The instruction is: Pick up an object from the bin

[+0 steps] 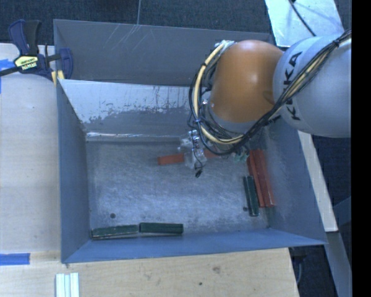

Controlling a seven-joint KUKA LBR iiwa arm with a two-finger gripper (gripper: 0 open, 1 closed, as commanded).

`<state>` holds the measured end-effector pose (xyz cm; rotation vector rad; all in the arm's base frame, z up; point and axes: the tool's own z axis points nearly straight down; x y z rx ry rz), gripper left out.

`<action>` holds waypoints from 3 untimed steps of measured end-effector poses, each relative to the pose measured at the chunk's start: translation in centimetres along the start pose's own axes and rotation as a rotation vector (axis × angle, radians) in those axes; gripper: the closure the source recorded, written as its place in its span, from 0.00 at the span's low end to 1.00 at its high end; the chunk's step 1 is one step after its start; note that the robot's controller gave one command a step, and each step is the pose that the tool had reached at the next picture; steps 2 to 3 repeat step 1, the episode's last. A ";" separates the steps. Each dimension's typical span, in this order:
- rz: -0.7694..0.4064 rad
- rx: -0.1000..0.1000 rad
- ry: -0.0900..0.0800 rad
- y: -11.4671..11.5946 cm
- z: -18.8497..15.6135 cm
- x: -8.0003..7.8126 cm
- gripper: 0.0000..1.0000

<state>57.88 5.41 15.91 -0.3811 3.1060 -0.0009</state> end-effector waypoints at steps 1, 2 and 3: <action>0.004 -0.001 0.004 0.0 -3.2 -0.2 1.00; 0.004 -0.001 0.004 0.0 -3.2 -0.2 1.00; 0.004 -0.001 0.004 0.0 -3.2 -0.2 1.00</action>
Offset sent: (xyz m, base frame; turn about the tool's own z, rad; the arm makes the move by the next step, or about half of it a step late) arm 0.0000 0.0001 0.0297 0.0000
